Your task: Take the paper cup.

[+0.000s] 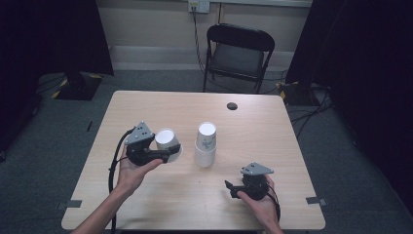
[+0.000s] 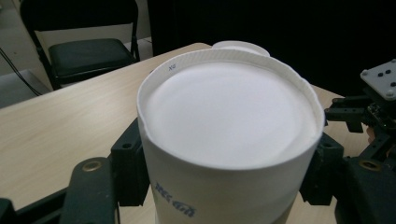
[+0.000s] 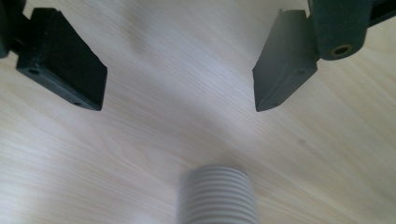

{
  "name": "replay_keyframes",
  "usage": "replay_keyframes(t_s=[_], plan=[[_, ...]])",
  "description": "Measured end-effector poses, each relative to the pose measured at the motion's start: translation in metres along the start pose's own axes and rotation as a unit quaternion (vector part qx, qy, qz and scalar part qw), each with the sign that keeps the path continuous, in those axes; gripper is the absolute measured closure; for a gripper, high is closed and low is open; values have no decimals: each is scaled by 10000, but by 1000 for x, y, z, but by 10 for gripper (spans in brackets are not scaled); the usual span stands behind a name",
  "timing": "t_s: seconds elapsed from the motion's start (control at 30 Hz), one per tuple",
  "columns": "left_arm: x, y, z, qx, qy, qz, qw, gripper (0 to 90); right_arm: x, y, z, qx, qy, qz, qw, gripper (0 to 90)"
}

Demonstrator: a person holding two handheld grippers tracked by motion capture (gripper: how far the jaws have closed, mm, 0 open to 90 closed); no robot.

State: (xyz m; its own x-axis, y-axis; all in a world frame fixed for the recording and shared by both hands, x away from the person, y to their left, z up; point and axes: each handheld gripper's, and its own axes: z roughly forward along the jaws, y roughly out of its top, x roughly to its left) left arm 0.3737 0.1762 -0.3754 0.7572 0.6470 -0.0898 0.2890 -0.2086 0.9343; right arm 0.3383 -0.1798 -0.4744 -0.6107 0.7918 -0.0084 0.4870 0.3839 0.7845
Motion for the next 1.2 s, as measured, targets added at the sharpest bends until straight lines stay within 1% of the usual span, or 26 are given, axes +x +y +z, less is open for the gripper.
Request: replay_keyframes(t_s=[0.03, 0.07, 0.13, 0.2, 0.23, 0.3, 0.37, 0.4, 0.47, 0.5, 0.57, 0.67, 0.8, 0.87, 0.93, 1.0, 1.03, 1.07, 1.13, 1.2], plan=[[-1, -3, -1, 14, -40, -54, 10000, 333, 3, 2, -2, -43, 54, -2, 10000, 201], [-1, -5, -2, 15, -86, -94, 9999, 333, 7, 4, -3, -104, 160, -27, 9998, 217], [-2, -7, -4, -12, -119, -145, 9998, 333, 13, 7, -5, -172, 276, -78, 9994, 241], [-4, -10, -6, -51, -227, -259, 9994, 330, 20, 11, -7, -229, 469, -152, 9985, 312], [-4, -11, -7, -93, -303, -331, 9989, 330, 23, 13, -7, -270, 573, -186, 9978, 315], [-5, -13, -9, -123, -356, -429, 9984, 330, 31, 19, -7, -304, 731, -303, 9964, 342], [-6, -14, -11, -83, -411, -492, 9979, 330, 38, 26, -7, -355, 867, -385, 9949, 360], [-6, -15, -12, -111, -441, -530, 9976, 330, 43, 33, -7, -385, 937, -482, 9937, 374], [-7, -17, -15, -116, -497, -627, 9967, 331, 49, 42, -7, -482, 1052, -576, 9916, 398], [-8, -19, -17, -103, -501, -631, 9967, 331, 51, 46, -7, -502, 1137, -620, 9903, 398], [-8, -21, -20, -100, -604, -704, 9956, 331, 58, 55, -4, -560, 1239, -727, 9880, 412], [-8, -23, -23, -115, -676, -792, 9945, 331, 67, 64, 0, -636, 1358, -820, 9853, 428], [-7, -23, -24, -172, -825, -976, 9916, 332, 73, 72, 7, -706, 1456, -881, 9829, 457], [-7, -22, -23, -165, -843, -976, 9915, 332, 76, 76, 10, -761, 1524, -892, 9813, 481], [-7, -23, -22, -167, -869, -958, 9915, 332, 78, 80, 13, -797, 1525, -967, 9803, 500], [-7, -23, -20, -157, -887, -966, 9912, 333, 81, 84, 19, -760, 1529, -1013, 9801, 515], [-8, -24, -19, -147, -915, -1002, 9906, 334, 82, 86, 21, -712, 1497, -1022, 9809, 520], [-8, -24, -18, -154, -934, -1019, 9903, 334, 82, 88, 25, -680, 1525, -1011, 9808, 528], [-10, -24, -16, -130, -1014, -1014, 9896, 334, 83, 89, 31, -676, 1533, -1016, 9806, 537], [-12, -25, -14, -99, -1095, -1027, 9886, 333, 84, 89, 34, -736, 1590, -1002, 9794, 545]])
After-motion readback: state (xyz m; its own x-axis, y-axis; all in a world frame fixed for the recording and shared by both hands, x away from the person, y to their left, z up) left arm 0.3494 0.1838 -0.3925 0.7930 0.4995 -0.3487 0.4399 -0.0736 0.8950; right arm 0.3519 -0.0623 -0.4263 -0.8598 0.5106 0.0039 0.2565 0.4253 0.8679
